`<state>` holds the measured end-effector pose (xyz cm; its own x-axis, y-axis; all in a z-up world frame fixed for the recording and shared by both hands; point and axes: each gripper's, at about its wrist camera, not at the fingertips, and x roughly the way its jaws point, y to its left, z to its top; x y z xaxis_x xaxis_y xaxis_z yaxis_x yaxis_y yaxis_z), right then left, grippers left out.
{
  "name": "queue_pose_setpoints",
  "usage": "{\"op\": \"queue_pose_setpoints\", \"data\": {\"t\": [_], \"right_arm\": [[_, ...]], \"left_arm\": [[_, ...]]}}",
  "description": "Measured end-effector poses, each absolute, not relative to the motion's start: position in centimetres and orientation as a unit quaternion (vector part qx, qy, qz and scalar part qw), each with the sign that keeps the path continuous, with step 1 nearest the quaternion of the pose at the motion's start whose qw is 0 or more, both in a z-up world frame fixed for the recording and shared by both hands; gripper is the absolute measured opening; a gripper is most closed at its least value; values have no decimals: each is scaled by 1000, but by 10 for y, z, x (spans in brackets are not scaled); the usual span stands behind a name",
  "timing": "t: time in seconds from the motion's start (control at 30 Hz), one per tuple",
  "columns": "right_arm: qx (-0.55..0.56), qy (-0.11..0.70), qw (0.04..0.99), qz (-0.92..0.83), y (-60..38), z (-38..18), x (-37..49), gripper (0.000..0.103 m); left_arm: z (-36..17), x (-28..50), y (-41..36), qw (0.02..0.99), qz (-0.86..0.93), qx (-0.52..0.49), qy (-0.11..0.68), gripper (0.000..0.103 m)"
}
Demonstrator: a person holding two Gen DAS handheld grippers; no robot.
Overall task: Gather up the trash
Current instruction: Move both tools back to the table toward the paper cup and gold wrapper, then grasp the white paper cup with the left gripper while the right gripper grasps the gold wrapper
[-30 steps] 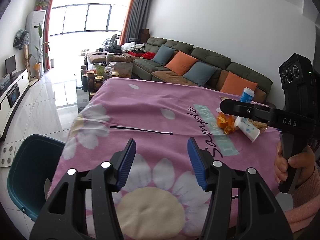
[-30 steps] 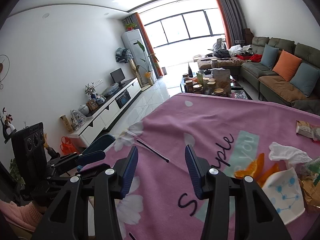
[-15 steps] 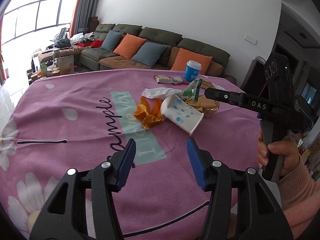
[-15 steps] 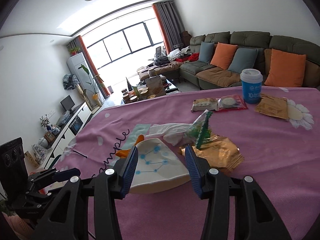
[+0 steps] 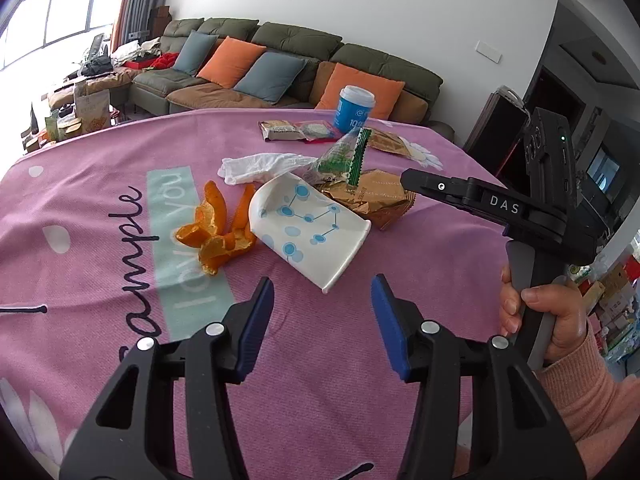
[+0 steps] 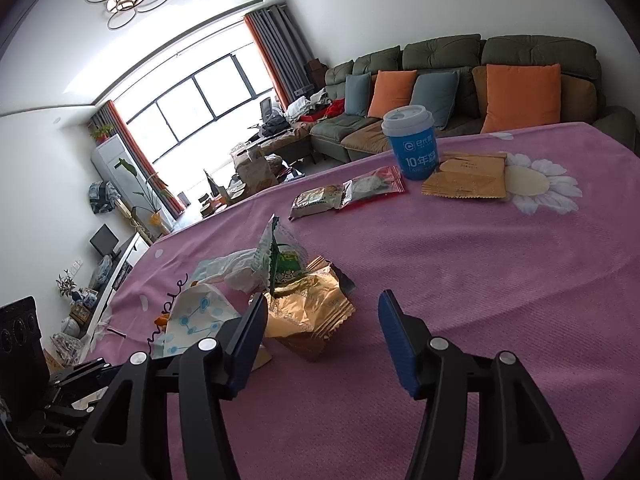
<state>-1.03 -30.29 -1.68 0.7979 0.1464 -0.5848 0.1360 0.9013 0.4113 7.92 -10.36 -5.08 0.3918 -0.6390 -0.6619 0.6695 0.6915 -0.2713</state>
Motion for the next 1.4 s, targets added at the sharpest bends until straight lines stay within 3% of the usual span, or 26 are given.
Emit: {"op": "queue_pose_setpoints", "data": {"t": [0.27, 0.33, 0.4, 0.53, 0.57, 0.73, 1.4], "right_arm": [[248, 339, 907, 27, -308, -25, 5, 56], [251, 342, 905, 32, -307, -26, 7, 56], [252, 345, 903, 37, -307, -27, 9, 51], [255, 345, 902, 43, -307, -28, 7, 30], [255, 345, 902, 46, -308, -28, 6, 23], [249, 335, 907, 54, -305, -25, -2, 11], [242, 285, 926, 47, -306, 14, -43, 5]], "left_arm": [[-64, 95, -117, 821, -385, 12, 421, 34], [-66, 98, -117, 818, -387, 9, 425, 24], [-68, 101, -118, 817, -388, 5, 427, 17], [-70, 105, -115, 815, -389, -2, 429, 8], [-70, 104, -113, 816, -389, -4, 428, 8], [-68, 102, -111, 823, -387, 0, 416, 4], [-39, 75, -46, 856, -368, -4, 362, 4]]}}
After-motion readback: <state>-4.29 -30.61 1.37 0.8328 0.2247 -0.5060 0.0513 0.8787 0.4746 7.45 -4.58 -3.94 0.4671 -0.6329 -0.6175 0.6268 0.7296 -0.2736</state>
